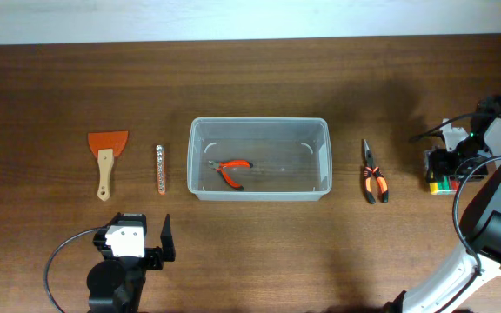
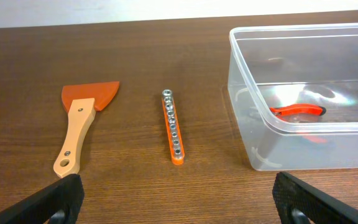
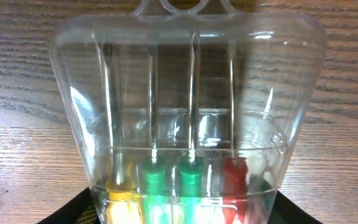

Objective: Pack container
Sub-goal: 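Lift the screwdriver case and lower it into the clear box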

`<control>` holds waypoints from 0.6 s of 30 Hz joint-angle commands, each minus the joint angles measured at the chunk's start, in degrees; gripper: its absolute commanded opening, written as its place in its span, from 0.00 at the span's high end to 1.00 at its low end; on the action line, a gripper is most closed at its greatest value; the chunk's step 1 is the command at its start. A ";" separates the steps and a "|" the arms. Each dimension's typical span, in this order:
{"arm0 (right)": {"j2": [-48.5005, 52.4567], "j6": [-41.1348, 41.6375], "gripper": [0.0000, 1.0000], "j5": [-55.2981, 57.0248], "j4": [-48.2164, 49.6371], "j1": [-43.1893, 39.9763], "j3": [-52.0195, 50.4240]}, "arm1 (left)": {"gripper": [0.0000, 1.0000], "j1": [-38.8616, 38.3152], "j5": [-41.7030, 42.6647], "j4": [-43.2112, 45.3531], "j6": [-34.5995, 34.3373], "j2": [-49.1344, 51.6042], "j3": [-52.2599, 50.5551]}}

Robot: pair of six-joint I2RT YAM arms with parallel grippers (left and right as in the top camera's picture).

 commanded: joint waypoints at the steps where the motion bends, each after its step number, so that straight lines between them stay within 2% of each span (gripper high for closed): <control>1: 0.61 0.46 0.43 -0.20 -0.24 0.04 1.27 | 0.01 -0.28 0.63 0.15 -0.15 -0.33 -0.42; 9: 0.55 0.44 0.43 -0.17 -3.69 1.92 5.55 | 0.01 -0.28 0.63 0.15 -0.15 -0.33 -0.42; 18: 0.55 0.44 0.43 -0.17 -13.35 7.04 19.23 | 0.01 -0.28 0.63 0.15 -0.15 -0.33 -0.42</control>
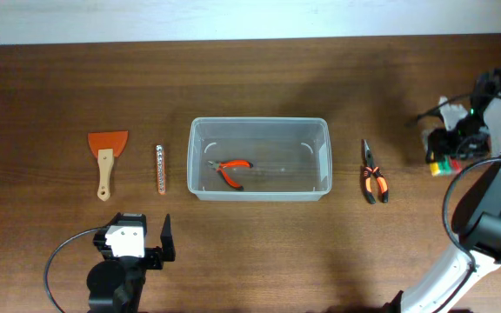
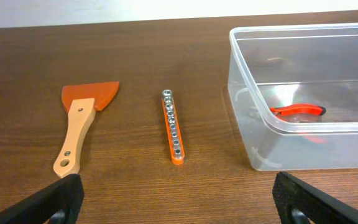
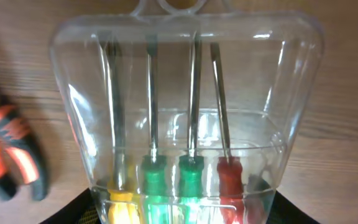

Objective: Pack container
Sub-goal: 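Lift the screwdriver case and lower it into the clear box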

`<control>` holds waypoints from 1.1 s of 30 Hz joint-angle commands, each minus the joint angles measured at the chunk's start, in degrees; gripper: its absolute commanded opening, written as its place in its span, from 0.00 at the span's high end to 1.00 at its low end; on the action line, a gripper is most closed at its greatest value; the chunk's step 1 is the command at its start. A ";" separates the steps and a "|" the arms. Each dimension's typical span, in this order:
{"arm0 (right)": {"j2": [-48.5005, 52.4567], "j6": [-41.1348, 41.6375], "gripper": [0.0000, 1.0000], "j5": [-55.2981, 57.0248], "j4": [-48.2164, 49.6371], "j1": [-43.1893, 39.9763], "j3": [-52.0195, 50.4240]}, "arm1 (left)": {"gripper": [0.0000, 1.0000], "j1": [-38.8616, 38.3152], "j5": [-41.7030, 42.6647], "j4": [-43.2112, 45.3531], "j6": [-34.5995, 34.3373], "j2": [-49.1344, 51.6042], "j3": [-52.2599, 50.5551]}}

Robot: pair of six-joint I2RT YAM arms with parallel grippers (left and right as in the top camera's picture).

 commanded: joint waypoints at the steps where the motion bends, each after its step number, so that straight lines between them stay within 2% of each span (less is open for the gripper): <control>1: -0.13 0.44 0.43 -0.20 -3.15 3.02 6.86 | 0.01 -0.28 0.63 0.15 -0.15 -0.33 -0.42; 5: -0.22 0.44 0.43 -0.24 -8.39 8.20 14.64 | 0.01 -0.28 0.63 0.15 -0.15 -0.33 -0.42; 13: -0.24 0.42 0.43 -0.20 -13.25 19.52 21.35 | 0.01 -0.28 0.63 0.15 -0.15 -0.33 -0.42; 28: -0.24 0.42 0.43 -0.37 -16.02 43.17 22.25 | 0.01 -0.28 0.63 0.15 -0.15 -0.33 -0.42; 33: -0.24 0.44 0.43 -2.08 -16.37 48.02 22.25 | 0.01 -0.28 0.63 0.15 -0.15 -0.33 -0.42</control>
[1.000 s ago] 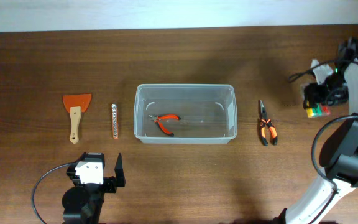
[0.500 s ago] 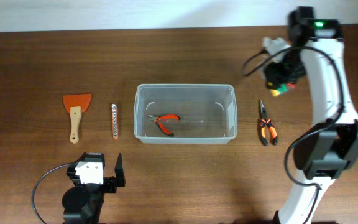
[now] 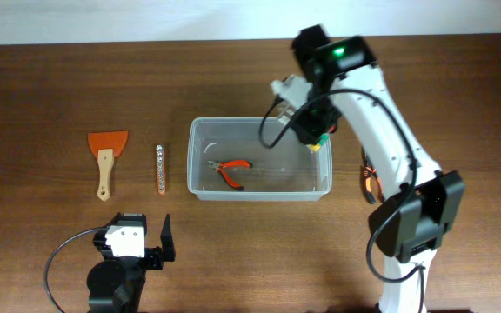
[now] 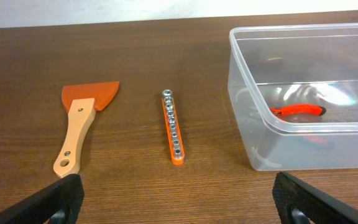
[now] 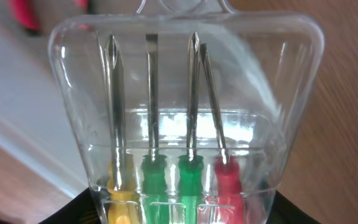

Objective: Pack container
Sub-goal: 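Lift the screwdriver case and lower it into the clear box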

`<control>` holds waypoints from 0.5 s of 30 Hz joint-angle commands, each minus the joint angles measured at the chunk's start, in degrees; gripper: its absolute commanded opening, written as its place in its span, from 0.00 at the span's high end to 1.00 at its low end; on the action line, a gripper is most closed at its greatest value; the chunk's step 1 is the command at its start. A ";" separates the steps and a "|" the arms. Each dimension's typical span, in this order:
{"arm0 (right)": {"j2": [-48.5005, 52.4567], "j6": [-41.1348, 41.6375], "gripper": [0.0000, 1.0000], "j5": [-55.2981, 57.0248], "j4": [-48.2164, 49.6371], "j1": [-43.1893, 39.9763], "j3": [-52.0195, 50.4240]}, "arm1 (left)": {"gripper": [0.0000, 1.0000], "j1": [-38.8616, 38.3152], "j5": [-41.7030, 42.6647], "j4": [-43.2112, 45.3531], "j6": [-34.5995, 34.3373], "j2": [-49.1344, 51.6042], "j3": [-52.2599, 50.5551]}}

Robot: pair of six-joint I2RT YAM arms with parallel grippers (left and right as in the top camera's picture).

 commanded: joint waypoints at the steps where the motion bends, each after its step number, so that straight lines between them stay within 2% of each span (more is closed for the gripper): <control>1: -0.37 0.28 0.43 -3.41 -0.17 3.39 1.46 | 0.01 -0.28 0.63 0.15 -0.15 -0.33 -0.42; 6: -0.35 0.07 0.43 -4.66 0.55 6.60 1.44 | 0.01 -0.28 0.63 0.15 -0.15 -0.33 -0.42; 15: 0.83 0.07 0.43 -6.67 2.34 6.93 1.42 | 0.01 -0.28 0.63 0.15 -0.15 -0.33 -0.42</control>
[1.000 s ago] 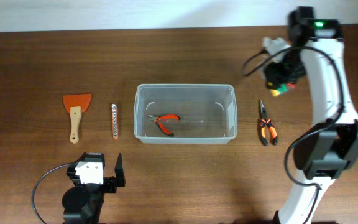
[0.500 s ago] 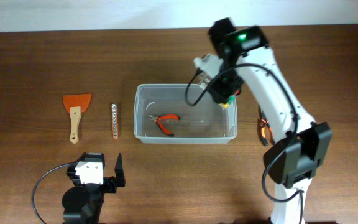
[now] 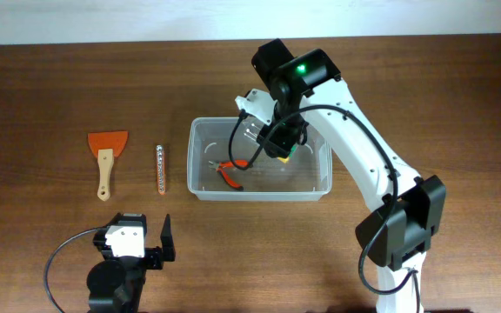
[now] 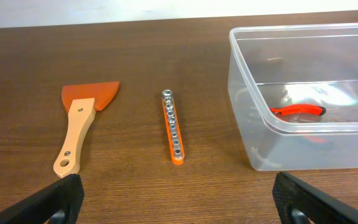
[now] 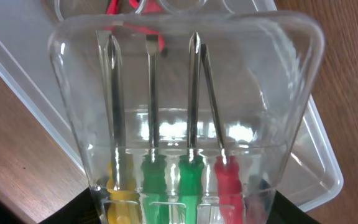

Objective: Pack container
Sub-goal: 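Lift the screwdriver case and lower it into the clear box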

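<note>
A clear plastic container [image 3: 200, 187] stands mid-table with red-handled cutters [image 3: 230, 170] lying inside it. My right gripper [image 3: 278, 143] hangs over the container's middle, shut on a clear case of screwdrivers [image 5: 185, 124] with yellow, green and red handles. In the right wrist view the case fills the frame, with the container rim [image 5: 319, 152] and the cutters [image 5: 149, 34] beneath it. My left gripper [image 3: 150, 242] rests open near the front left edge, holding nothing. Its fingertips [image 4: 61, 196] sit at the bottom corners of the left wrist view.
An orange scraper with a wooden handle [image 3: 106, 158] and an orange bit-holder strip [image 3: 160, 168] lie left of the container. Both also show in the left wrist view, scraper [image 4: 79, 127] and strip [image 4: 172, 126]. The right arm [image 3: 364, 165] crosses the table right of the container.
My right gripper, still holding the screwdriver case, has moved left from over the container's right end to over its middle, close to the cutters. The left arm has not moved.
My right gripper was shut on the screwdriver case low at the table's far right edge. Then it held the case higher there, near orange-handled pliers. Later the case was over the container's right end, and now it is over the middle.
</note>
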`<control>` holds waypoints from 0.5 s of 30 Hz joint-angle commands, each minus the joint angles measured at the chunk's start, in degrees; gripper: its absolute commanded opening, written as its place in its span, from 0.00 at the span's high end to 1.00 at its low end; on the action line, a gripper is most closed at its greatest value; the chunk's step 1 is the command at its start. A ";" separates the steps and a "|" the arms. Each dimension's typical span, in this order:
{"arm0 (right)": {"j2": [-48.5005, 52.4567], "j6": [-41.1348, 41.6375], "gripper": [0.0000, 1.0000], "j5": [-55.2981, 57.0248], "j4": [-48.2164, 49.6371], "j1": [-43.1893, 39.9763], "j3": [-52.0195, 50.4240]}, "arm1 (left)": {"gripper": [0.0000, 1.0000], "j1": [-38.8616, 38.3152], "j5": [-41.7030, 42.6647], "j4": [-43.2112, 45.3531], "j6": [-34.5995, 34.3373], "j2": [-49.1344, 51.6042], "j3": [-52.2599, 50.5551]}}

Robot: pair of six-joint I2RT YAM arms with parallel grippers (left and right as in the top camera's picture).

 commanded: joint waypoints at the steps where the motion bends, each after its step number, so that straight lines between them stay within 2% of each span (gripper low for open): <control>1: 1.20 0.07 0.43 -1.79 0.42 0.15 1.42 | 0.01 -0.28 0.63 0.15 -0.15 -0.33 -0.42; 15: 7.37 0.09 0.42 -3.37 1.14 0.04 1.20 | 0.01 -0.28 0.63 0.15 -0.15 -0.33 -0.42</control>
